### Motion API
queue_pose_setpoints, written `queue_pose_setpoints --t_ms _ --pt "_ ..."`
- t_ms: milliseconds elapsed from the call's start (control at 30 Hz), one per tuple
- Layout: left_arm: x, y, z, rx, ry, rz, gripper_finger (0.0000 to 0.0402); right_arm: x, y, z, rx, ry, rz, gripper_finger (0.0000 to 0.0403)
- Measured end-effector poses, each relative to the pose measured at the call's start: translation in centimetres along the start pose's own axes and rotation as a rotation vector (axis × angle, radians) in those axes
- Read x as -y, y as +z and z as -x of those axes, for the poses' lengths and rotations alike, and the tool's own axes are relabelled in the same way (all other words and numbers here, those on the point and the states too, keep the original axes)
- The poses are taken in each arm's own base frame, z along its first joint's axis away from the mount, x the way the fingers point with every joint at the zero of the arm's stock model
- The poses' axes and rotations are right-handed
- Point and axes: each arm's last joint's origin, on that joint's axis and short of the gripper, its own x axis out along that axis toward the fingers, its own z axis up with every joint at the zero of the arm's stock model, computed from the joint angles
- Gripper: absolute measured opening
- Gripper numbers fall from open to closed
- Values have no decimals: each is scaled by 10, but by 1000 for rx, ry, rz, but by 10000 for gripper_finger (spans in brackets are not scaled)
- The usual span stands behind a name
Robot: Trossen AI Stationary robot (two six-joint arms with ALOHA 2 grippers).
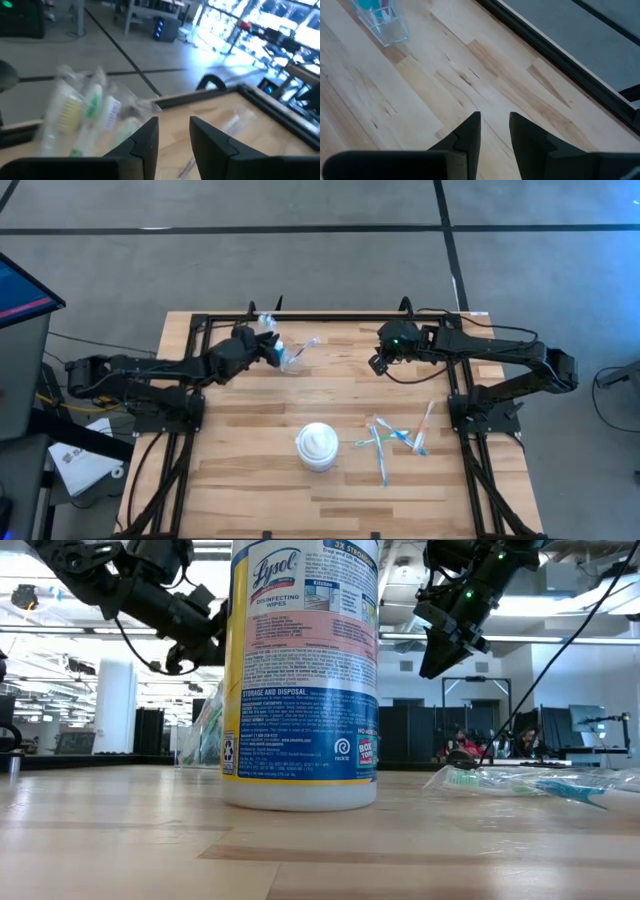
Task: Pick & Place toothbrushing station
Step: Put the blue mouthwash into the transparent organizer
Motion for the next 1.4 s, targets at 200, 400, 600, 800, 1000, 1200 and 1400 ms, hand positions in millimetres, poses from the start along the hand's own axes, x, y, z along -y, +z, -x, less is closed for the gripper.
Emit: queue_pose_setpoints --t_ms 200,400,600,800,1000,1200,1400 --pt "4 -9 -9 -14 -34 5 95 0 0 0 3 0 -1 95" --pt "3 -14 -15 -17 -25 -7 95 0 0 0 3 0 0 95" --pt "2 -31 -25 -76 5 -31 95 0 0 0 3 0 0 95" --pt "2 -33 -26 -101 -23 -18 95 0 0 0 3 1 0 95" --pt "4 -29 -23 -89 -46 -42 95 0 0 0 2 1 2 95" --pt "3 -27 -22 -78 -16 -68 95 0 0 0 2 1 10 95" --pt "-2 -33 -22 -121 38 -106 95 0 0 0 2 1 10 95"
